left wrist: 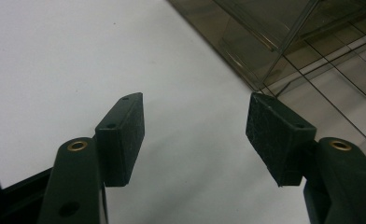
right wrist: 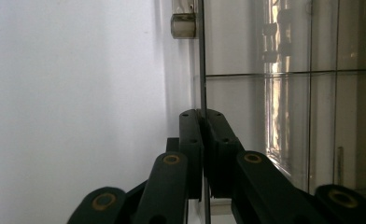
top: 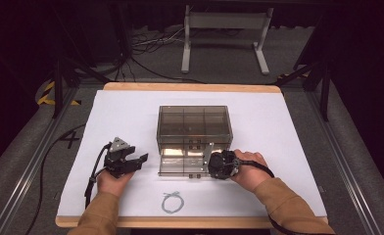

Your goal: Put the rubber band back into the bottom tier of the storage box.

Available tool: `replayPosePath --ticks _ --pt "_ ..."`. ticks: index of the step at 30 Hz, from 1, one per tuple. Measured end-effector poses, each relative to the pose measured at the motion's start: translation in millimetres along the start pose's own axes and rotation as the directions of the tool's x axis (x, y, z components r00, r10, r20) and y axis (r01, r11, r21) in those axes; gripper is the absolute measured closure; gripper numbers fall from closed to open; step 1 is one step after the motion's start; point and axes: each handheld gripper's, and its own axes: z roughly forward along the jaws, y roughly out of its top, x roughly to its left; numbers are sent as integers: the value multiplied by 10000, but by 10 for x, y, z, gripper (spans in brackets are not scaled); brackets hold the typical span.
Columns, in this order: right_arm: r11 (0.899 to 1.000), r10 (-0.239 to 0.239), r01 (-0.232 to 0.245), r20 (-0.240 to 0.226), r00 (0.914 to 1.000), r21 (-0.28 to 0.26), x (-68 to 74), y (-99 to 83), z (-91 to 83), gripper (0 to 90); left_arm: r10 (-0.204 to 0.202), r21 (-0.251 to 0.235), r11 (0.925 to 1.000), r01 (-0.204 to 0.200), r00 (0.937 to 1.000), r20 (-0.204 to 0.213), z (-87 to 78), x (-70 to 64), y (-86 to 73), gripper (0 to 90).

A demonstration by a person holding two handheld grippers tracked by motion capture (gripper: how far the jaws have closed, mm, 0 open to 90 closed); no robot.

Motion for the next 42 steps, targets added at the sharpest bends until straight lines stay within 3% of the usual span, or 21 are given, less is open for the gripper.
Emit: replayPosePath --ticks 42 --pt "9997 -115 129 -743 9972 184 283 8 -34 883 11 -4 10000 -11 10000 -1 0 0 1 380"
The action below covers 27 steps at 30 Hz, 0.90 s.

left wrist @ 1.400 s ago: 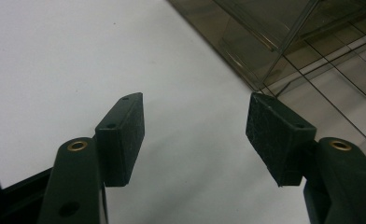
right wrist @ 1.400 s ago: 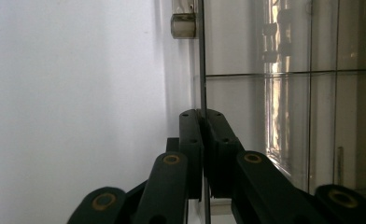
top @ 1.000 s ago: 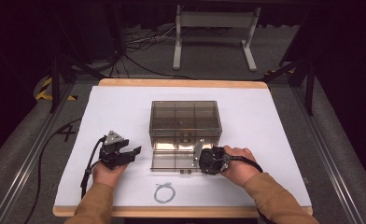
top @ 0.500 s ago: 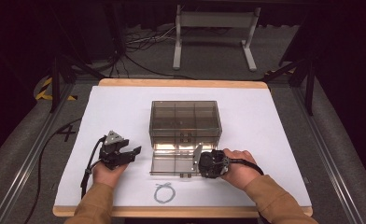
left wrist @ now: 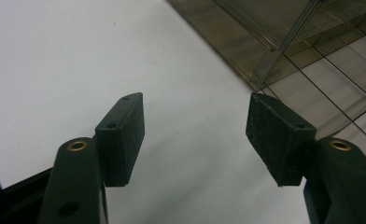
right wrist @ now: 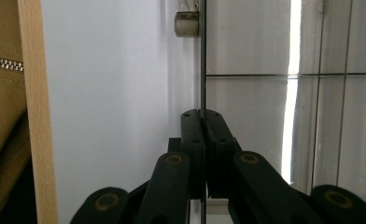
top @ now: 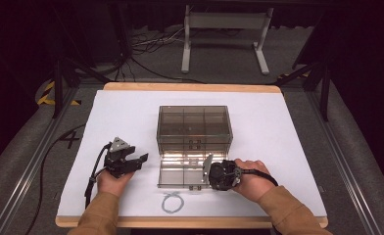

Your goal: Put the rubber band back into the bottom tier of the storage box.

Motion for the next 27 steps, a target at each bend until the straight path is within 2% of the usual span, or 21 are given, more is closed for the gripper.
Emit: replayPosePath --ticks 18,23,27 --pt "10000 22 -21 31 10000 -74 16 -12 -5 875 -1 -2 10000 1 10000 7 2 1 0 380" --pt "9986 498 -496 93 9987 -193 4 -19 -57 817 -11 -8 10000 11 10000 7 2 0 0 380" --pt "9944 833 -821 151 9964 -660 10 -24 -142 784 -5 -28 10000 5 10000 24 5 4 2 380"
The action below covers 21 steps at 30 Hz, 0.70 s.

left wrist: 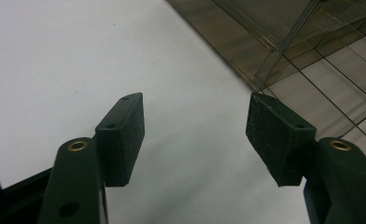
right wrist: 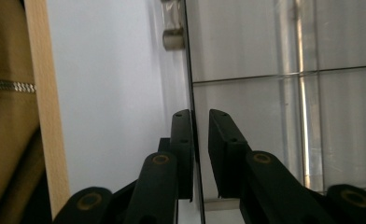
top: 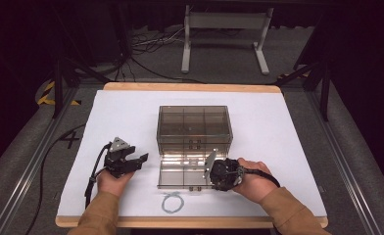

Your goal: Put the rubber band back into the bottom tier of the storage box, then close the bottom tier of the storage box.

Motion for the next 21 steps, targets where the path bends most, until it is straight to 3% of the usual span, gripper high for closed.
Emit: replayPosePath --ticks 6,13,21 --pt "9951 314 -310 25 9995 -942 38 10 -102 751 -30 3 10000 30 10000 13 3 -1 1 380" --pt "9801 648 -619 90 9979 -1884 57 35 -134 751 -32 -6 10000 32 10000 13 2 -1 1 381" --pt "9611 683 -663 -19 9977 -2680 103 120 -74 745 9 24 10000 -9 10000 -36 -5 -2 -1 380"
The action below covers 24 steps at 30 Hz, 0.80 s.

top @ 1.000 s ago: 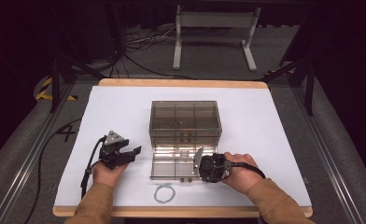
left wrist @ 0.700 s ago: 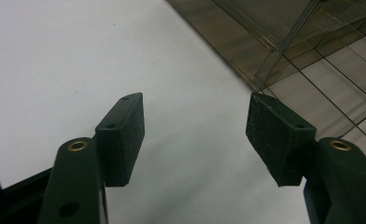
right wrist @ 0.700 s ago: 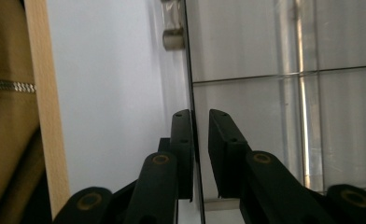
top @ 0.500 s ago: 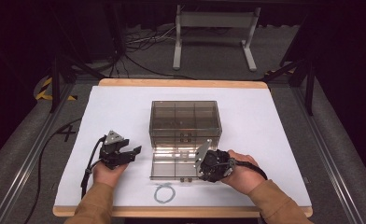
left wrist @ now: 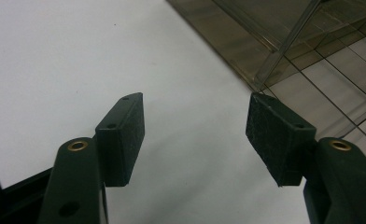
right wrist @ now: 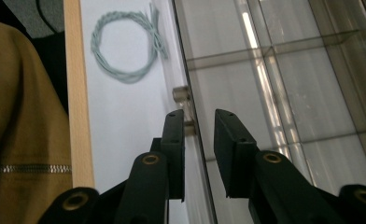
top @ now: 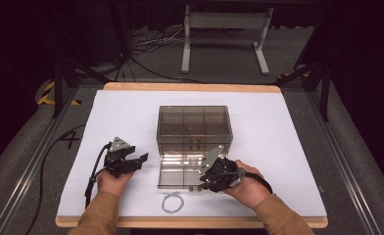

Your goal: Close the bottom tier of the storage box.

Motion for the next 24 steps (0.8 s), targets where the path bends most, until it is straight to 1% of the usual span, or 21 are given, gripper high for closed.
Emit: replayPosePath --ticks 2,3,5,7,11,13,15,19,22,24 --pt "10000 -67 67 23 10000 -72 0 6 10 745 -1 13 10000 1 10000 -8 -4 -5 -2 380" --pt "9997 67 -68 -40 10000 -249 12 20 30 745 10 30 10000 -10 10000 -10 -5 -5 -3 380" --pt "9990 145 -150 -140 9998 -411 29 38 54 746 21 67 10000 -21 10000 4 -9 -7 -6 378" --pt "9981 130 -140 -169 9998 -608 53 63 89 744 38 86 10000 -38 10000 -18 -11 -7 -7 378" --pt "9963 25 -50 -287 9996 -858 94 118 152 740 35 85 10000 -35 10000 -13 -14 -6 -8 377" --pt "9958 66 -93 -294 9995 -916 111 134 168 739 38 81 10000 -38 10000 -10 -13 -6 -8 377" --pt "9944 -49 11 -359 9993 -1055 142 170 219 736 48 80 10000 -48 10000 -6 -12 -6 -8 377" --pt "9940 -183 129 -487 9986 -1090 187 231 308 731 40 69 10000 -40 10000 2 -12 -7 -8 377" --pt "9935 -268 210 -506 9984 -1121 209 259 349 720 57 79 10000 -57 10000 8 -13 -6 -8 377" --pt "9939 -333 285 -436 9985 -1066 223 273 374 701 67 83 9999 -68 10000 21 -12 -5 -7 377"
